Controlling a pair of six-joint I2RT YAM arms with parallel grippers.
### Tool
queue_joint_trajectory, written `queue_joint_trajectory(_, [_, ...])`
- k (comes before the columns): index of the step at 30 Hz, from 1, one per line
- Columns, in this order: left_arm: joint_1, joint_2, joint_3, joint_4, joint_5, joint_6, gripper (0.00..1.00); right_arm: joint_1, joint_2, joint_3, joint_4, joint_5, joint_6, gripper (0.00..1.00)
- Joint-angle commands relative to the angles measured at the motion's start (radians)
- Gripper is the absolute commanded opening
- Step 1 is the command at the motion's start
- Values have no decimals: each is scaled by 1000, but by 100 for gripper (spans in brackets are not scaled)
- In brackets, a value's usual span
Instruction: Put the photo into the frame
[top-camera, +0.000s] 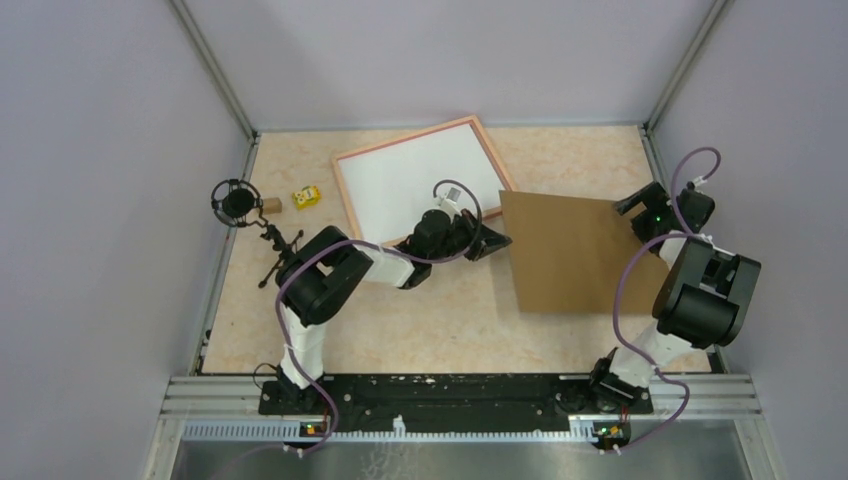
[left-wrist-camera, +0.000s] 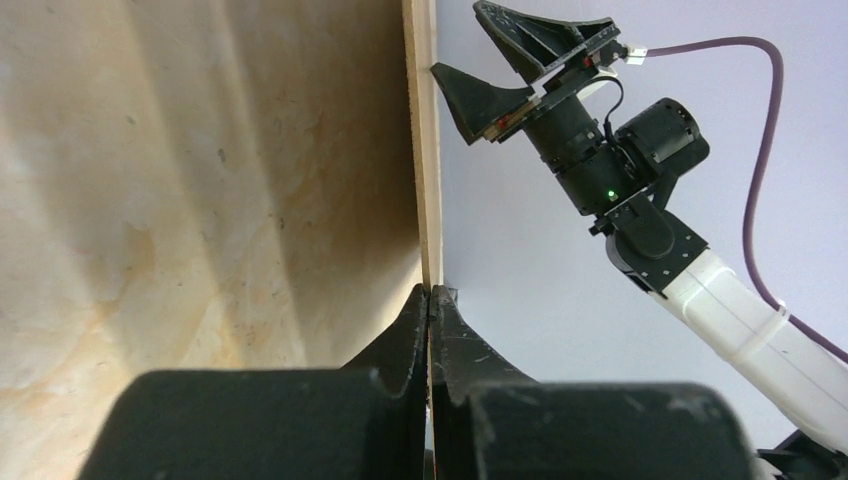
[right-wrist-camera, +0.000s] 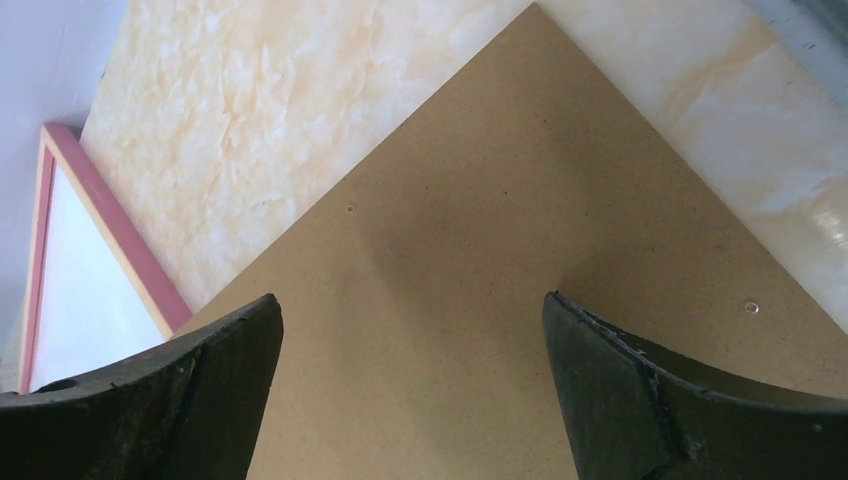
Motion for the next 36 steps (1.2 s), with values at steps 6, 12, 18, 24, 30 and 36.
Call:
queue_joint_trajectory(6, [111,-190,-165,205,86,63,0,51,-34,48,-110,-104,-72,99])
queue_joint_trajectory(12, [217,-327,-253,51,140,185,0,110,46,119,-181,-85,-118,99])
queue_joint_trajectory(18, [337,-417,-287,-59,201,265,0,128,99,155,-230,-68,-134,99])
queue_joint_trajectory(24, [365,-368,-259,3,299,203,0,158,106,164,-229,-80,-129,99])
queue_joint_trajectory(30, [354,-341,-204,1,312,158,21,179,160,167,-204,-148,-105,99])
queue_joint_trajectory(36, [321,-332,-127,-131,284,214,34,195,177,163,-178,-183,-98,99])
